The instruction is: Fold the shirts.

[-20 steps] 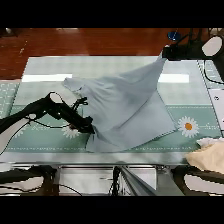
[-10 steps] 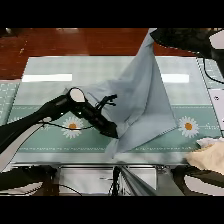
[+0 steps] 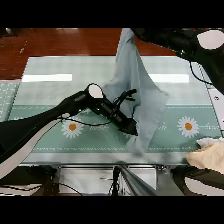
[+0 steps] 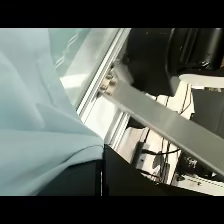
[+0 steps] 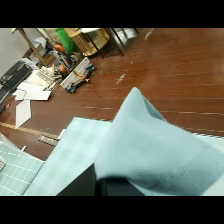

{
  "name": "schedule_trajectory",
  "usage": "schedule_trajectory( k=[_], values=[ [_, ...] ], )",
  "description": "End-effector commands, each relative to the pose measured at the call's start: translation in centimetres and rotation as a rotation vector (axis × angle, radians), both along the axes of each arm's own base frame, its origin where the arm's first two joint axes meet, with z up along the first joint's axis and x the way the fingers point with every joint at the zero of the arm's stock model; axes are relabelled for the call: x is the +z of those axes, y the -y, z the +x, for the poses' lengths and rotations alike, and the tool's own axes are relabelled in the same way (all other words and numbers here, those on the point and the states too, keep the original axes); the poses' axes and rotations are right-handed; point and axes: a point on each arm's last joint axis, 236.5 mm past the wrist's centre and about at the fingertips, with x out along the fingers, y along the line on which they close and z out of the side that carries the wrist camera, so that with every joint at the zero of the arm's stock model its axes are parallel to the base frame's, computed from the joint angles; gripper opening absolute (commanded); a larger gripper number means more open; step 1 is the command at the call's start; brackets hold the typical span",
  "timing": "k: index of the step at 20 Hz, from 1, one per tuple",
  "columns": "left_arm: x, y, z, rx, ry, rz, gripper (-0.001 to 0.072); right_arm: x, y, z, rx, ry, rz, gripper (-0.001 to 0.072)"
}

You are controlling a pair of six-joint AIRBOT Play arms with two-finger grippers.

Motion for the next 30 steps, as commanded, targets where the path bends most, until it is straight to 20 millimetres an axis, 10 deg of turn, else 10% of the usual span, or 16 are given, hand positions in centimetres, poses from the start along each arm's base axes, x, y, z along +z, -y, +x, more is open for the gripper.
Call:
schedule_trajectory(
  k=[1, 5, 7, 10, 13, 16, 19, 22, 27, 30],
  values=[
    [1.1, 2.4, 0.5, 0.007, 0.006, -0.064, 0.0028, 0.5, -0.8, -0.4, 0.018, 0.018, 0.011, 0.0019],
    [1.6, 3.3, 1.2, 0.002, 0.021, -0.096, 0.0082, 0.4, -0.6, -0.2, 0.008, 0.026, -0.004, 0.002],
    [1.8, 2.4, 1.7, 0.001, 0.004, -0.095, 0.0418, 0.2, -0.2, 0.1, -0.007, 0.043, -0.034, 0.0206],
    [3.3, -1.6, 4.6, 0.012, -0.031, -0.115, 0.0433, -0.6, 2.4, 0.3, -0.016, 0.047, -0.123, 0.0372],
    [4.3, -9.3, 10.4, 0.134, 0.034, -0.05, 0.0431, -0.5, 9.9, 0.4, -0.125, 0.006, -0.221, 0.0373],
    [3.1, -21.0, 15.4, 0.303, 0.139, 0.171, 0.0431, -2.1, 21.4, -1.3, -0.32, -0.135, -0.374, 0.0373],
    [2.3, -29.7, 16.3, 0.415, 0.093, 0.282, 0.0435, -8.1, 30.6, -6.9, -0.384, -0.443, -0.555, 0.0373],
    [0.4, -34.7, 17.2, 0.53, 0.063, 0.343, 0.055, -13.0, 34.8, -11.9, -0.399, -0.686, -0.588, 0.0373],
    [-3.5, -38.9, 17.8, 0.543, 0.097, 0.532, 0.0614, -19.1, 33.0, -15.4, -0.303, -0.876, -0.5, 0.0385],
    [-4.8, -38.5, 18.8, 0.53, 0.132, 0.535, 0.0617, -22.4, 31.0, -17.5, -0.224, -0.965, -0.444, 0.0543]
  ],
)
